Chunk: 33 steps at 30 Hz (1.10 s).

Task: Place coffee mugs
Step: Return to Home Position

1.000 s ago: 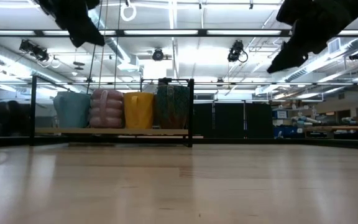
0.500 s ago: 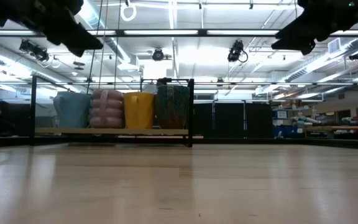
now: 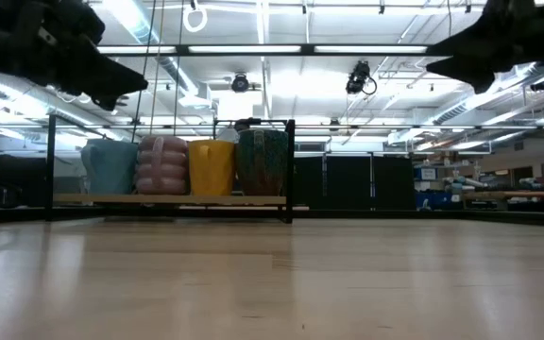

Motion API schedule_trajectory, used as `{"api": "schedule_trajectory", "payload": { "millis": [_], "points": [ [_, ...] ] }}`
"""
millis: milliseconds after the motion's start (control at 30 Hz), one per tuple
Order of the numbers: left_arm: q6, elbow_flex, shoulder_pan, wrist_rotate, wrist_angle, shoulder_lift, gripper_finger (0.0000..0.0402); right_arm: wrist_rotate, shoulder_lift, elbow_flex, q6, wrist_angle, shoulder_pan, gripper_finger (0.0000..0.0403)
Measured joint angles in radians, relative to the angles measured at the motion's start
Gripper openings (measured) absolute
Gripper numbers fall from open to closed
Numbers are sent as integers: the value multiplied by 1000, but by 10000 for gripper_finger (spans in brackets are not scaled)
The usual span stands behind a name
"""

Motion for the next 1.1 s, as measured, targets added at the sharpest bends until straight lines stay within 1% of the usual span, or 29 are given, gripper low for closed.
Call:
{"api": "schedule_trajectory", "payload": {
  "millis": [100, 267, 367, 433, 500, 567, 600, 700, 833, 1100],
  "points": [
    [-34, -45, 0, 0, 52, -41, 73, 0, -60, -21, -12, 7, 0, 229],
    [-60, -80, 0, 0, 67, -83, 73, 7, -162, -79, -2, 62, 0, 229],
    [-36, -101, 0, 0, 71, -112, 71, 17, -198, -120, 3, 121, 0, 229],
    [-12, -116, 0, -2, 70, -134, 68, 44, -195, -143, 4, 162, 0, 229],
    [-5, -119, 0, -28, 70, -143, 65, 107, -182, -154, 37, 196, 0, 229],
    [-20, -119, 0, -71, 67, -145, 64, 184, -183, -161, 90, 196, 0, 229],
    [-36, -119, 1, -78, 67, -143, 64, 205, -184, -166, 104, 193, 0, 229],
    [-41, -119, 1, -81, 66, -143, 64, 178, -183, -182, 150, 186, 1, 229],
    [-36, -119, 0, -82, 66, -143, 64, 138, -183, -190, 153, 190, 1, 229],
    [-36, -119, 0, -82, 64, -143, 64, 132, -183, -192, 152, 190, 2, 229]
  ]
}}
